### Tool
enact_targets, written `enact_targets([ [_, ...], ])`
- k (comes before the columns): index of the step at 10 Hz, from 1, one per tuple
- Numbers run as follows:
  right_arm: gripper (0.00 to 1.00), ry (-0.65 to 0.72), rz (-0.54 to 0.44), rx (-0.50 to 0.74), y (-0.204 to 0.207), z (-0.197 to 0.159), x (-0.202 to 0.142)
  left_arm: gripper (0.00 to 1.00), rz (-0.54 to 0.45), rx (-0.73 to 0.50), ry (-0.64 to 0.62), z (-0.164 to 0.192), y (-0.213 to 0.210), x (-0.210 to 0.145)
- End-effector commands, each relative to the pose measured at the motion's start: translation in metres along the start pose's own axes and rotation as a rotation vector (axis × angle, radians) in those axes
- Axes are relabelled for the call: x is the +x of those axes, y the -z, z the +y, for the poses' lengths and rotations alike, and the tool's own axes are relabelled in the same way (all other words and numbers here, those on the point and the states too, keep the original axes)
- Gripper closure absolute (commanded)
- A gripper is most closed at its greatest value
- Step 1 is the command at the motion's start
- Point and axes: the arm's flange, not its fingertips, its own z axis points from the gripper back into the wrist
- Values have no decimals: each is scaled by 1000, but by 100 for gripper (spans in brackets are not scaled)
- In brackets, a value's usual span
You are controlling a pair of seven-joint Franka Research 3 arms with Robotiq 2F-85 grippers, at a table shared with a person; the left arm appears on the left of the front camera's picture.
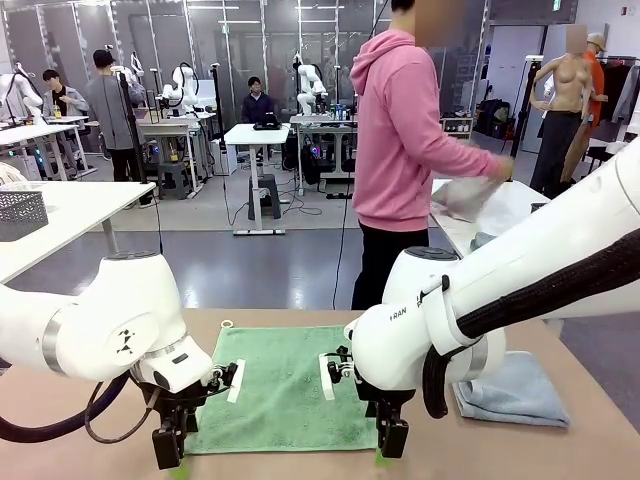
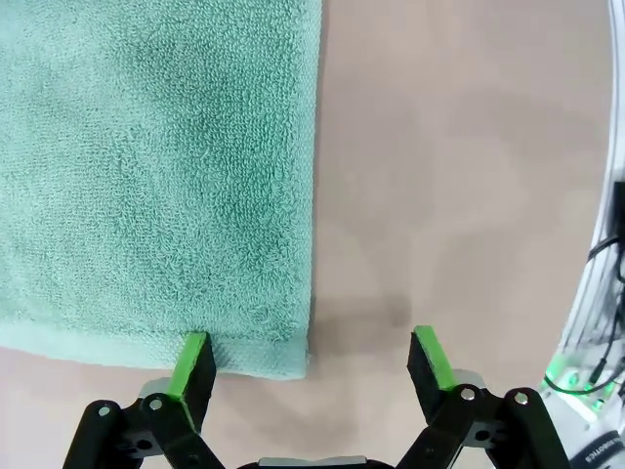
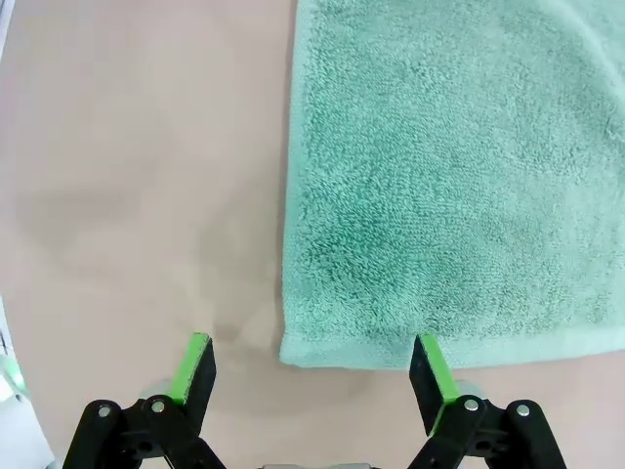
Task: Fold the towels and place them in the basket.
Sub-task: When a person lays out a Towel with hook on the table, fold it in half twice.
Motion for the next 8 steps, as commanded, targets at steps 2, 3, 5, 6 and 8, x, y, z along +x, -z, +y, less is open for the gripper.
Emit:
enact_targets([
  [2, 19, 60, 34, 28, 4, -13, 3, 10, -33, -9, 12, 4, 2, -4],
  [3, 52, 71, 47, 27, 6, -14, 3, 38, -31, -11, 13, 4, 3, -4],
  [5, 100, 72, 63, 25, 7, -14, 2, 95, -28, -11, 19, 5, 5, -2],
  [6, 100, 75, 66, 26, 6, -13, 2, 100, -28, -9, 22, 5, 6, -3],
  [8, 97, 67, 69, 26, 5, -11, 4, 100, -34, 5, 23, 6, 8, -1],
])
